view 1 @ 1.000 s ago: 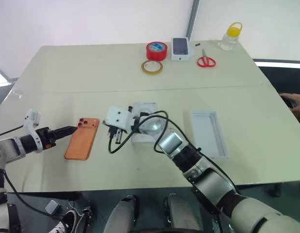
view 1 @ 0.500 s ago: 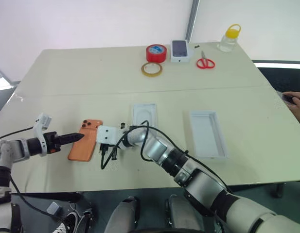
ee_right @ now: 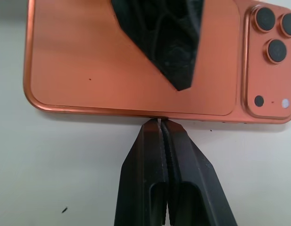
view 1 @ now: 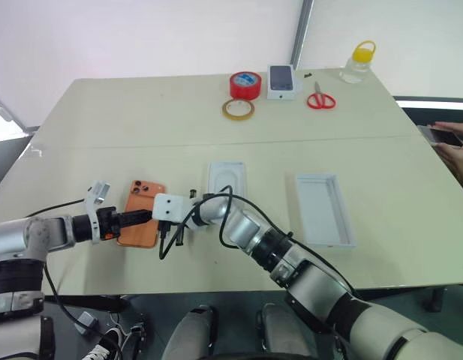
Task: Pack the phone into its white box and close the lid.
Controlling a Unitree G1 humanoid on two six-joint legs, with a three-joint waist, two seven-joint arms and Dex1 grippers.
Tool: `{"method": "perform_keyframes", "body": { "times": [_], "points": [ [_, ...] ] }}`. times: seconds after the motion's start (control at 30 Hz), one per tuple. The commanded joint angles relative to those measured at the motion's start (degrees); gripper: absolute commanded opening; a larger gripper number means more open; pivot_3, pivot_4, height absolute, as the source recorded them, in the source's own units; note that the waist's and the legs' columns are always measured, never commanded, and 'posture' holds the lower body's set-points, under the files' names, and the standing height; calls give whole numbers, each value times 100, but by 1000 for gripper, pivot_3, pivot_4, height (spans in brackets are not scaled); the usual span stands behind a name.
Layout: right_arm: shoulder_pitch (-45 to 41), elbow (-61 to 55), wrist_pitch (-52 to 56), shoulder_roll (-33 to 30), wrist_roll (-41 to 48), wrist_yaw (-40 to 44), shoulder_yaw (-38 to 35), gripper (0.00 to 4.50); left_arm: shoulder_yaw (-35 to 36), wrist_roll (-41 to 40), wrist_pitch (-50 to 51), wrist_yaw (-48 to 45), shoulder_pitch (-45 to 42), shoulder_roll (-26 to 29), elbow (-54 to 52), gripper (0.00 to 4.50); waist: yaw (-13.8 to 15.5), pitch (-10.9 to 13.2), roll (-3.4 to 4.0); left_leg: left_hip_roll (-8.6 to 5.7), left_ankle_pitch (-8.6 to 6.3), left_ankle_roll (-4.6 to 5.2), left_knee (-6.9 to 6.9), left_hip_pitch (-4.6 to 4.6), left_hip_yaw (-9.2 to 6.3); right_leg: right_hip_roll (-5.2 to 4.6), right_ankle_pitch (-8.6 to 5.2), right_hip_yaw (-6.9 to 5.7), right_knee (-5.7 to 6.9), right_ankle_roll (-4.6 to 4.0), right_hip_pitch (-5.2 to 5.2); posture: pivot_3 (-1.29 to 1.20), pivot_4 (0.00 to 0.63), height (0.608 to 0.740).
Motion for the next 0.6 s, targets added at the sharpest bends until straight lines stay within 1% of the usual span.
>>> {"method": "perform_keyframes", "body": {
  "times": [0.03,0.1,0.17,0.3,0.37,0.4,0.43,0.47,0.5,0.6],
  "points": [
    [98,-148,-21,-58,-90,49,57,101,92,103,62,226,-27,11,457,3271,-15,0,-1,0,0,0,0,0,-1,1,0,0,1,0,0,0,150,740],
    [102,-153,13,-53,-72,20,12,101,146,44,133,180,43,70,419,3271,-27,0,-1,2,0,-1,0,0,-1,2,0,0,2,0,-1,0,150,740],
    [98,-150,-17,-67,-89,4,13,0,183,-19,187,121,163,106,331,2743,-42,0,-2,4,1,-1,0,0,-1,4,0,0,5,-1,-4,0,150,740],
    [111,-167,-35,-78,-67,44,10,0,290,-92,189,156,245,100,342,2743,-58,0,-4,6,0,-2,-2,0,-1,5,0,2,5,-1,-6,0,150,740],
    [111,-167,-28,-72,-68,33,3,0,413,-93,192,317,163,46,514,2743,-65,0,-4,6,0,-2,-3,0,-1,5,0,1,5,-1,-6,0,150,740],
    [113,-167,-38,-77,-83,27,16,0,411,-91,188,328,155,41,528,2502,-72,0,-4,6,0,-2,-3,0,-1,6,0,1,5,-1,-6,0,150,740],
    [114,-163,-51,-83,-96,27,28,0,407,-93,191,333,146,36,538,2121,-78,0,-4,6,0,-2,-5,0,-1,6,0,2,5,-1,-7,0,150,740],
    [118,-161,-48,-82,-87,37,25,0,394,-99,189,330,144,38,538,1946,-86,1,-5,6,0,-2,-5,0,-1,6,0,1,5,-1,-8,0,150,740],
    [134,-181,-41,-98,-88,56,34,0,390,-142,216,305,148,32,517,1423,-91,1,-5,6,0,-2,-5,0,-1,6,0,1,5,-1,-8,0,150,740],
    [167,-230,10,-116,-82,68,23,0,401,-191,243,330,145,7,536,1423,-91,0,-9,6,0,-3,-5,0,-1,6,0,2,5,-1,-7,0,150,740]
  ]
}}
